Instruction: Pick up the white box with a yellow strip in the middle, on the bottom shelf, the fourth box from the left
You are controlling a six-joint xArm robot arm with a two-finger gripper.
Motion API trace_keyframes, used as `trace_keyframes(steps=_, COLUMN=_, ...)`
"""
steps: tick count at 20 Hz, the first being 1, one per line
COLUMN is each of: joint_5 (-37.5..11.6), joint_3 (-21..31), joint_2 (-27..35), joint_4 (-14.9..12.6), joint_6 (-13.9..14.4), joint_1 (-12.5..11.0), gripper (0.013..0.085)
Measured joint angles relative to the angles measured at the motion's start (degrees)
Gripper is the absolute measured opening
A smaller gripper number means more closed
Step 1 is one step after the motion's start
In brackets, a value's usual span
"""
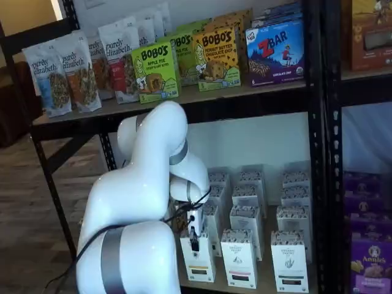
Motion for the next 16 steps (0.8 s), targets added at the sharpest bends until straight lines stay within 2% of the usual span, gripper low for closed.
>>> trace_keyframes(steps=14, joint_5=0.76, joint_3=-0.26, joint_2=-0.1, joint_4=1.62, joint_6=-1.33, joint_1=0.04, gripper=0.073)
trace_keyframes(steps=15, joint_5=0.85, joint_3=-0.19, joint_2=-0.16, joint_4=1.66, joint_6=-1.39, joint_1=0.01, gripper=0.069)
trace_keyframes(steps=16, joint_5=0.86, joint_3=-0.1, joint_2=-0.22, joint_4=1.74, joint_6=-1.48, joint_1=-0.01, gripper=0.069)
